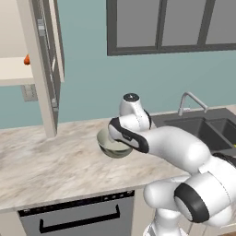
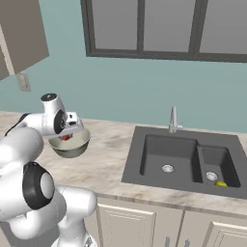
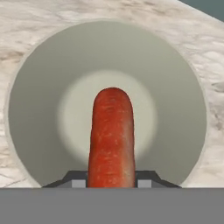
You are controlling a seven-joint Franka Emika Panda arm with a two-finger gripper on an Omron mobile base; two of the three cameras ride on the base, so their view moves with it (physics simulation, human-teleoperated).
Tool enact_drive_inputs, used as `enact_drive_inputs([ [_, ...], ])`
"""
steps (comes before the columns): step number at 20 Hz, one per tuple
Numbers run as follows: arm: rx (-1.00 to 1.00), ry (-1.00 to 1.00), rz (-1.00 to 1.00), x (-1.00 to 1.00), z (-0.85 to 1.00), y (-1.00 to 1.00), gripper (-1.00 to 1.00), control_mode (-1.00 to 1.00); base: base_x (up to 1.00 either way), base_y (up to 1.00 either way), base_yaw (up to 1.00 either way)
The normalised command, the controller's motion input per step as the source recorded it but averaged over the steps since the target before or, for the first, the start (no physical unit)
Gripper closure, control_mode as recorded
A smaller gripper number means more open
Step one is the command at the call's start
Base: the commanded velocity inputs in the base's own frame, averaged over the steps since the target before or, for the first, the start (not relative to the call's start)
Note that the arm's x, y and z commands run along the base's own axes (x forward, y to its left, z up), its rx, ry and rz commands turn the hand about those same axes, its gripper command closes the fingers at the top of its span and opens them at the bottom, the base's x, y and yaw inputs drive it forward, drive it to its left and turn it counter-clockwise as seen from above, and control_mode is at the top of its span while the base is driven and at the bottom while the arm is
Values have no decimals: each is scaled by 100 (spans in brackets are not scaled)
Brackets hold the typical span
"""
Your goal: Pick the carrots from the cabinet and place them in one bowl. Pick the pear from the sink and place it in the other bowl.
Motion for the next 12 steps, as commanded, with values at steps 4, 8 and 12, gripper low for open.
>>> enact_drive_inputs([
  [4, 2, 0, 0, 3, -37, 7, 100, -100, 0, 0, 0],
  [8, 0, 0, 0, 19, -24, 15, -100, -100, 0, 0, 0],
  [12, 0, 0, 1, 9, -10, 0, -100, -100, 0, 0, 0],
])
